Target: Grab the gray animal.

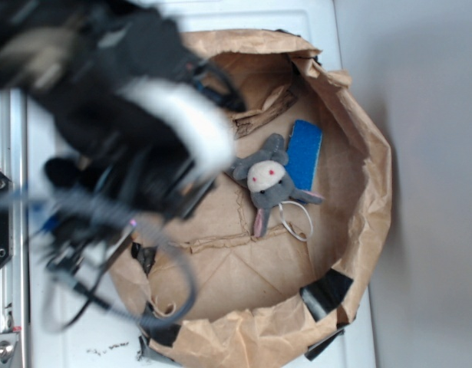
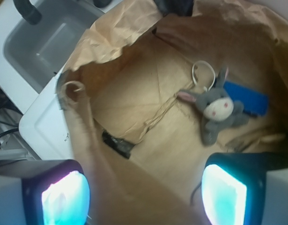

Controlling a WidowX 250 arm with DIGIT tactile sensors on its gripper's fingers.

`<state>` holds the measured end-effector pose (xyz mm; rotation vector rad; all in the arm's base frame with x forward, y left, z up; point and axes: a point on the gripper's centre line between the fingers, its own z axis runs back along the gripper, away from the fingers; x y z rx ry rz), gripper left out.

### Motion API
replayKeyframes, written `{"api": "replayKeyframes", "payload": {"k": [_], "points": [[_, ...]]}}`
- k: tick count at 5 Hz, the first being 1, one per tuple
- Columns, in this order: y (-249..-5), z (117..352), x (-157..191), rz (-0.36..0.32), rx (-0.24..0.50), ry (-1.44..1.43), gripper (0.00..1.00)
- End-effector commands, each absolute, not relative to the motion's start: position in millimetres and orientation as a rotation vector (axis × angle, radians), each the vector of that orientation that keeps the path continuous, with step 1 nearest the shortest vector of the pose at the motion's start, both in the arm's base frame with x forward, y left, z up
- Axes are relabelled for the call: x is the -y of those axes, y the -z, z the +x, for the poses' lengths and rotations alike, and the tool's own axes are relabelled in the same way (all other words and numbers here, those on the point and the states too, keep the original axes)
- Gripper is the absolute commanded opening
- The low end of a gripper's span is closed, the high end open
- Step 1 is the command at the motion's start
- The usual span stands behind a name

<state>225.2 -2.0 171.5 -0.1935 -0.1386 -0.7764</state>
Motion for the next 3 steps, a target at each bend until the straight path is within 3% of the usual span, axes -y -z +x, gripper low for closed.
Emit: {"api": "replayKeyframes", "payload": {"k": [1,2,3], "points": [[-175.0,261.4,-21.1,-0.19,0.173,0.833,1.0],[-166.0,249.0,-5.4,-0.126,0.215,0.92,1.0],[-140.1,271.4,-6.7,-0.086,0.192,0.955,1.0]]}}
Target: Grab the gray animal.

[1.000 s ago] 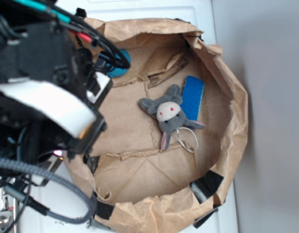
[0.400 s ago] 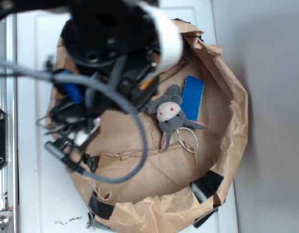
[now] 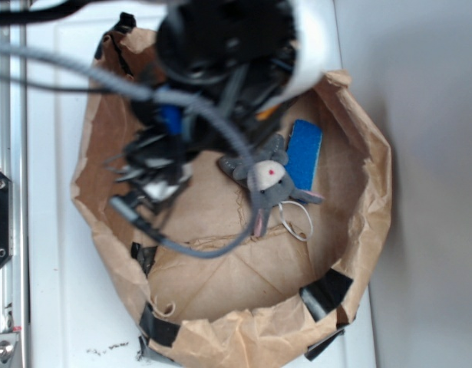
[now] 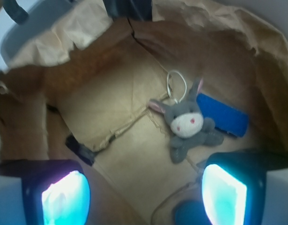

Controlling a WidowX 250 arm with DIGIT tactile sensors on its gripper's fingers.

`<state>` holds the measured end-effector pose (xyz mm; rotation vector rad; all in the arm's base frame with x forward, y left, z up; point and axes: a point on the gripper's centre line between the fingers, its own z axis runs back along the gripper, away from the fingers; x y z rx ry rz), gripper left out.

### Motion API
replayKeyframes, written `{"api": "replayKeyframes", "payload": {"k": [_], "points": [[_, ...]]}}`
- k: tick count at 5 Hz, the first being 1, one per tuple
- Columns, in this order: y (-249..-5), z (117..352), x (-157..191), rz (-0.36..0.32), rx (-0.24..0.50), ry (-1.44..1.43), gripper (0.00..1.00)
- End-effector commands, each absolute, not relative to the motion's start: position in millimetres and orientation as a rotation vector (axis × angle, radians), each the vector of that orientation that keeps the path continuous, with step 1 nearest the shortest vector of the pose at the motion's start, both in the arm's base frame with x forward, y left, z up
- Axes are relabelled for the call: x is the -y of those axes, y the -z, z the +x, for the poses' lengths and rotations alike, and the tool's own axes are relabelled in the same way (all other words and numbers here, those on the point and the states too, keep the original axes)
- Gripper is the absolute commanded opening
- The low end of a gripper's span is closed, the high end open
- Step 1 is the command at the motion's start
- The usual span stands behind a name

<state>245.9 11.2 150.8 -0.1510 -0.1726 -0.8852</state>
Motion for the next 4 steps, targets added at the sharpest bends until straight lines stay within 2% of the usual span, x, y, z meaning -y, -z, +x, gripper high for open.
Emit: {"api": "replayKeyframes", "payload": {"k": [1,2,4], "points": [[-124.3,282.7,-7.5,-0.096,0.182,0.983,1.0],[-119.7,295.0,-10.0,-0.115,0.178,0.977,1.0],[-110.6,297.8,-5.0,-0.093,0.176,1.005,1.0]]}}
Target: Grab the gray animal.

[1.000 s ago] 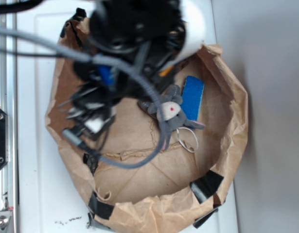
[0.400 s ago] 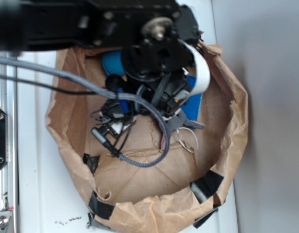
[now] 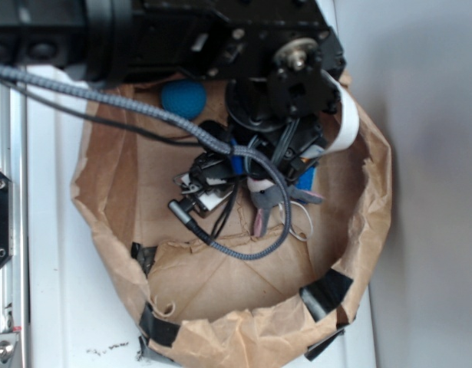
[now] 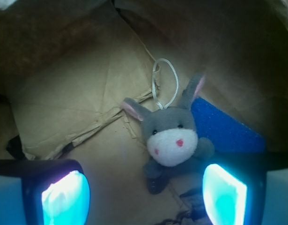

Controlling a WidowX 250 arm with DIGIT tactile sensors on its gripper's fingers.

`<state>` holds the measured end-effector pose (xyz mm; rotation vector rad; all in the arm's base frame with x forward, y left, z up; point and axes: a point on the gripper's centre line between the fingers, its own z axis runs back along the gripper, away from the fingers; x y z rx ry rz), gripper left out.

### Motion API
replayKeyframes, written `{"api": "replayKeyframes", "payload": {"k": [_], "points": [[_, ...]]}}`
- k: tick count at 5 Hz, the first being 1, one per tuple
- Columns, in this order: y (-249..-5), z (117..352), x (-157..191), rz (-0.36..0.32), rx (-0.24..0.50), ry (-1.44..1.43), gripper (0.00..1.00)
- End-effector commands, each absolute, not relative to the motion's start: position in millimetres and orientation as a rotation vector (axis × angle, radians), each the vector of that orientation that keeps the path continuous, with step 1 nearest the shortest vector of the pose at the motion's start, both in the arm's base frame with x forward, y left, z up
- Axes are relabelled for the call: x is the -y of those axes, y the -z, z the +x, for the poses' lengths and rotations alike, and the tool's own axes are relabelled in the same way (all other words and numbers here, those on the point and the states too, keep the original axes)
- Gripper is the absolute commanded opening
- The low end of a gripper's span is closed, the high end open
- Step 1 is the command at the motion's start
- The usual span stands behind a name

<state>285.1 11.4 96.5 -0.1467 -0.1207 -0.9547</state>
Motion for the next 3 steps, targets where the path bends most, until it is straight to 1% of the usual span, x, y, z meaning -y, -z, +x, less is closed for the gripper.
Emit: {"api": "replayKeyframes", "payload": {"k": [1,2,3], "points": [[-100.5,306.7,-6.6,-0.092,0.175,1.006,1.0],[-94.6,299.4,-0.1,-0.108,0.2,0.983,1.0],[-81.0,298.1,4.8,-0.146,0.237,0.965,1.0]]}}
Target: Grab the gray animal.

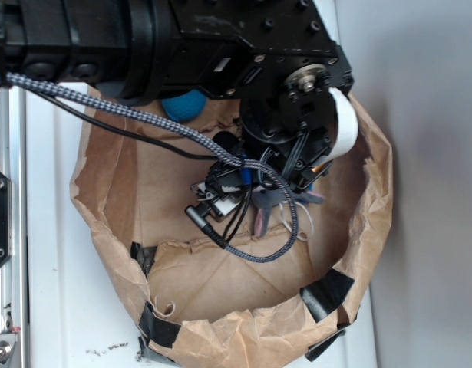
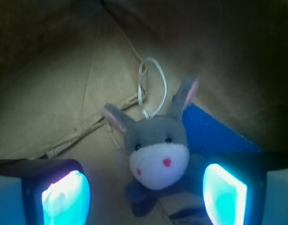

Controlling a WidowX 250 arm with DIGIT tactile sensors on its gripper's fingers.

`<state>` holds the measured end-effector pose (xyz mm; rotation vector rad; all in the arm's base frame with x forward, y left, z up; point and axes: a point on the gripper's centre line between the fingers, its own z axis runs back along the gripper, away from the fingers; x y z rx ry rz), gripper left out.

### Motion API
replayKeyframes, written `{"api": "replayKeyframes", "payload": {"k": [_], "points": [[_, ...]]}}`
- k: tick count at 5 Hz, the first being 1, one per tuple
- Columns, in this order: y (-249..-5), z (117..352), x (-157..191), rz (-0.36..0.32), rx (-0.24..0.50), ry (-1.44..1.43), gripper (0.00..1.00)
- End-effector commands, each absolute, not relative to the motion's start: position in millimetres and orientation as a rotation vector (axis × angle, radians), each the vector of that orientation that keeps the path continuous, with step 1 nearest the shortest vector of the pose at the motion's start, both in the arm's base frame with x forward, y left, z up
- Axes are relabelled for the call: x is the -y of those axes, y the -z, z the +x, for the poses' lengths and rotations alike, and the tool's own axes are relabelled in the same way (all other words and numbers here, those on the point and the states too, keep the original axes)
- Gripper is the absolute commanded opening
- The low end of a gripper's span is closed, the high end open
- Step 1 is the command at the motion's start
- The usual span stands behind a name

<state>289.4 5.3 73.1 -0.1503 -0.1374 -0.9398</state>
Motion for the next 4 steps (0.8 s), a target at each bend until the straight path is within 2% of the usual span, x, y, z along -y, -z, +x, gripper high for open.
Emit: {"api": "replayKeyframes", "payload": {"k": [1,2,3,4], "points": [[-72.9,284.1,17.9,-0.149,0.236,0.979,1.0],[-65.3,277.9,25.5,-0.154,0.221,0.968,0.79],[-59.4,289.7,18.9,-0.129,0.217,0.954,0.0],[-62.5,299.7,13.2,-0.127,0.229,0.947,0.0]]}}
